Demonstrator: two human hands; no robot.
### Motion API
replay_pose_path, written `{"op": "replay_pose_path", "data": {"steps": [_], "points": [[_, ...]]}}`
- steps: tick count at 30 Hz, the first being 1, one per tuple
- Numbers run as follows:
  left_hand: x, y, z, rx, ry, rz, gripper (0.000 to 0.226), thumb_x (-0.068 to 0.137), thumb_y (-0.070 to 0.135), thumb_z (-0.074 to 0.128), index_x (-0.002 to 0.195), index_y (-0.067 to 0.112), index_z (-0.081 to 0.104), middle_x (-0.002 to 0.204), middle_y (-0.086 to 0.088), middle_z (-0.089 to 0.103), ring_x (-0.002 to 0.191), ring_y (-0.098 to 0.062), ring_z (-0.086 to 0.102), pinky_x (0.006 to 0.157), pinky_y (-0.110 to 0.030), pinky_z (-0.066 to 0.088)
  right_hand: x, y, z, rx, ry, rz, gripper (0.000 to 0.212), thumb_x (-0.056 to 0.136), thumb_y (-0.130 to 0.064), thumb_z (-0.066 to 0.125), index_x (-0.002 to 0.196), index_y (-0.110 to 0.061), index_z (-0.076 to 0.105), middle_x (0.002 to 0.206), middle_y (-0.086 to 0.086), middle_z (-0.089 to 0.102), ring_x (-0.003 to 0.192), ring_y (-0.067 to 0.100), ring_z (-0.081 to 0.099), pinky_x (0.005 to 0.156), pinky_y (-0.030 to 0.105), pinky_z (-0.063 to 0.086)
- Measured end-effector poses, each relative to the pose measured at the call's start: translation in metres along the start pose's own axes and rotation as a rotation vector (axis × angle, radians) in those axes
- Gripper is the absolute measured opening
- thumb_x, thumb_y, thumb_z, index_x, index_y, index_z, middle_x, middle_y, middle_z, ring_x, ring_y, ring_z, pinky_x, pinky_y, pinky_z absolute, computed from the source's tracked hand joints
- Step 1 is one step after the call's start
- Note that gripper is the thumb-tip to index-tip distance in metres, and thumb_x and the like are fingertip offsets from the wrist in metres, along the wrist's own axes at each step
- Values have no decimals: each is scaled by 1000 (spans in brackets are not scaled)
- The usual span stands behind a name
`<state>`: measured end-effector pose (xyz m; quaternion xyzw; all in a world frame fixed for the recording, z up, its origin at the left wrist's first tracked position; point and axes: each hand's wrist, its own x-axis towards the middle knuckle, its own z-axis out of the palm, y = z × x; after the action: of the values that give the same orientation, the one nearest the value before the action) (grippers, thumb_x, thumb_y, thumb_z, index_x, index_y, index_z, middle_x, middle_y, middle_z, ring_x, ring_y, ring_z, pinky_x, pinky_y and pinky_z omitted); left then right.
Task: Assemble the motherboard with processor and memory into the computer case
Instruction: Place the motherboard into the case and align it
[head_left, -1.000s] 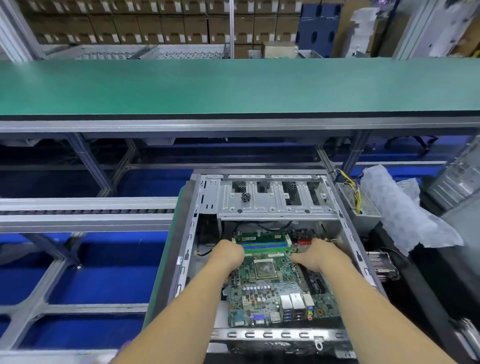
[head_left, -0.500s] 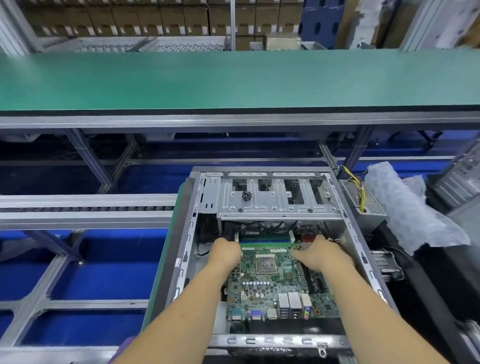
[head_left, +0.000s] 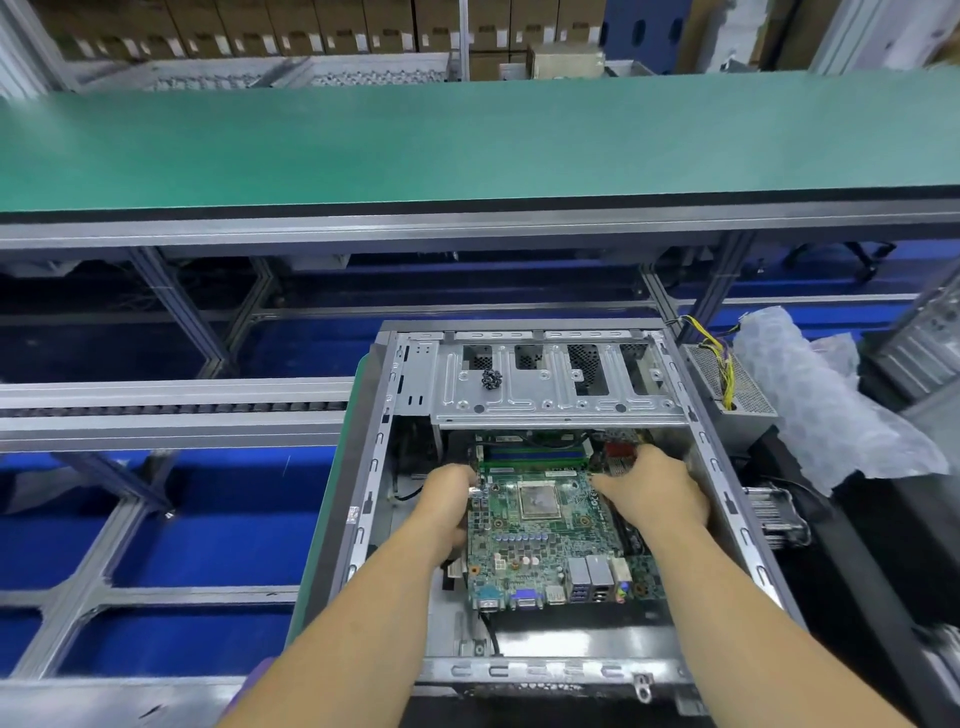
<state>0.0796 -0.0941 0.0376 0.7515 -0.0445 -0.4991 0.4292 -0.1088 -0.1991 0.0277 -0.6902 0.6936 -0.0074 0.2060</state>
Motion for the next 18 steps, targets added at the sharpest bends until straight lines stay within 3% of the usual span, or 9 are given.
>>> {"op": "replay_pose_path", "data": {"steps": [2, 4, 6, 8, 10, 12, 13, 16, 18], "points": [[3, 1, 1, 54, -32, -23, 42, 102, 8, 43, 145, 6, 41, 149, -17, 36, 134, -32, 39, 102, -44, 38, 2, 0, 3, -3, -1, 0, 52, 80, -60, 70, 106, -18, 54, 89, 4, 58, 84, 30, 57, 71, 36, 49], [5, 0, 1, 128, -35, 16, 40, 102, 7, 42, 142, 6, 43, 132, -15, 42, 117, -29, 43, 92, -41, 40, 4, 1, 7, -5, -22, -6, 53, 82, -60, 67, 110, -17, 54, 94, 6, 61, 92, 32, 61, 74, 38, 52], [7, -2, -1, 137, -60, 42, 38, 101, 6, 41, 139, 5, 46, 127, -16, 44, 111, -30, 44, 89, -41, 40, 7, 3, 13, -5, -83, -14, 57, 86, -59, 63, 120, -15, 52, 112, 12, 63, 108, 36, 59, 87, 44, 53], [8, -5, -2, 93, -74, 67, 40, 100, 3, 41, 139, 8, 46, 131, -17, 48, 115, -35, 47, 97, -48, 44, 11, 6, 19, -10, -177, -13, 66, 91, -56, 59, 137, -13, 43, 133, 17, 55, 123, 40, 50, 100, 49, 48], [12, -7, -1, 78, -85, 99, 36, 98, 2, 39, 128, 18, 50, 108, -7, 54, 98, -28, 51, 95, -51, 46, 14, 7, 22, 12, -233, 3, 73, 92, -54, 58, 147, -12, 33, 142, 19, 48, 128, 40, 47, 104, 49, 46], [14, -9, -1, 83, -74, 105, 30, 98, 4, 39, 117, 25, 48, 85, 2, 46, 76, -18, 44, 88, -47, 48, 14, 8, 23, 51, -245, 7, 73, 92, -51, 59, 147, -12, 33, 140, 18, 50, 125, 39, 50, 101, 46, 49], [14, -9, 0, 99, -72, 113, 31, 98, 5, 40, 120, 24, 49, 82, 4, 43, 75, -18, 44, 88, -47, 49, 14, 8, 23, 54, -252, -3, 72, 92, -48, 60, 146, -10, 34, 139, 18, 51, 123, 38, 51, 99, 44, 50], [16, -10, 1, 152, -72, 92, 45, 100, 12, 40, 145, 21, 41, 89, 6, 44, 98, -29, 51, 94, -55, 51, 13, 8, 23, 10, -281, -46, 68, 91, -42, 64, 144, -7, 38, 135, 18, 55, 122, 37, 52, 99, 42, 50], [19, -11, 1, 166, -68, 84, 49, 101, 14, 40, 149, 20, 36, 90, 5, 44, 96, -28, 50, 92, -52, 51, 13, 10, 22, -17, -274, -62, 66, 89, -42, 66, 141, -10, 42, 130, 15, 57, 121, 37, 52, 98, 43, 50]]}}
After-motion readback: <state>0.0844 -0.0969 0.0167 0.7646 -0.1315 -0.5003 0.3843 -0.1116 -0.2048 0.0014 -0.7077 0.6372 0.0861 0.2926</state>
